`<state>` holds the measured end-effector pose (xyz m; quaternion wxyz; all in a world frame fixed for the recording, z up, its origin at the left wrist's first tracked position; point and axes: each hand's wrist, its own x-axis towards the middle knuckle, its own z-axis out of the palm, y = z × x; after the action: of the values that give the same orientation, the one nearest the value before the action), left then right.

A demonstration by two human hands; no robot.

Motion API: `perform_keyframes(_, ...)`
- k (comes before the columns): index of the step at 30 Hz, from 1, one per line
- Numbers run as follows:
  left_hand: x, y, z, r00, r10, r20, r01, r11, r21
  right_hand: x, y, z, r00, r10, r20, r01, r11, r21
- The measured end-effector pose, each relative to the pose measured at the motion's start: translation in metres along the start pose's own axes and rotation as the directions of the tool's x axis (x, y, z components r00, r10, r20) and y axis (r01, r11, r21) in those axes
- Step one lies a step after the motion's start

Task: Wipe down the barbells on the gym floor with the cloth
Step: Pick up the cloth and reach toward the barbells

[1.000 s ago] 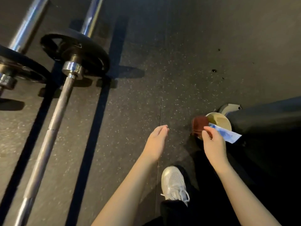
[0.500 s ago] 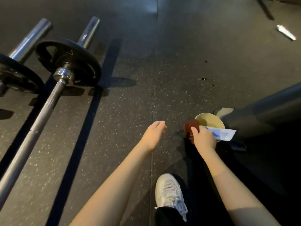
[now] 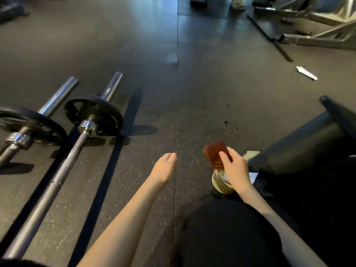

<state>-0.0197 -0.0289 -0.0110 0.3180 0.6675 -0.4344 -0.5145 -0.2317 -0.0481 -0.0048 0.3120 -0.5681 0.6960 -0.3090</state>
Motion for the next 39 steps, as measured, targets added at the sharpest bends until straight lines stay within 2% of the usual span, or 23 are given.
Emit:
perform_keyframes(2, -0.011, 0.018, -0.014, 0.998, 0.020, -0.065, -0.019, 0.999, 0.026, -0.002, -0.032, -0.010, 0.998, -0.043, 0.043, 0.040, 0.997, 0.073)
perform_keyframes(9, -0.061, 0.080, -0.075, 0.935, 0.058, -0.350, -0.022, 0.994, 0.106, -0.016, -0.136, -0.020, 0.958, -0.184, 0.221, 0.153, 0.977, 0.148)
perform_keyframes(14, -0.105, 0.088, -0.125, 0.895, 0.120, -0.430, -0.068, 0.989, 0.133, -0.036, -0.188, -0.007, 0.919, -0.263, 0.293, 0.191, 0.949, 0.252)
perform_keyframes(18, -0.137, 0.078, -0.165, 0.860, 0.136, -0.493, -0.062, 0.985, 0.163, -0.056, -0.215, 0.011, 0.886, -0.279, 0.369, 0.163, 0.935, 0.315)
perform_keyframes(24, -0.126, 0.069, -0.214, 0.834, 0.144, -0.533, -0.028, 0.975, 0.220, -0.060, -0.244, 0.037, 0.867, -0.320, 0.382, 0.221, 0.934, 0.281)
perform_keyframes(30, -0.066, 0.052, -0.223, 0.845, 0.096, -0.526, 0.020, 0.978, 0.210, -0.009, -0.262, 0.078, 0.840, -0.346, 0.417, 0.284, 0.937, 0.205)
perform_keyframes(36, 0.001, 0.045, -0.240, 0.831, 0.100, -0.547, 0.038, 0.971, 0.236, 0.060, -0.286, 0.125, 0.762, -0.370, 0.532, 0.424, 0.906, 0.022)
perform_keyframes(39, 0.028, 0.051, -0.251, 0.841, 0.075, -0.536, 0.067, 0.968, 0.241, 0.093, -0.307, 0.130, 0.689, -0.389, 0.611, 0.523, 0.851, -0.049)
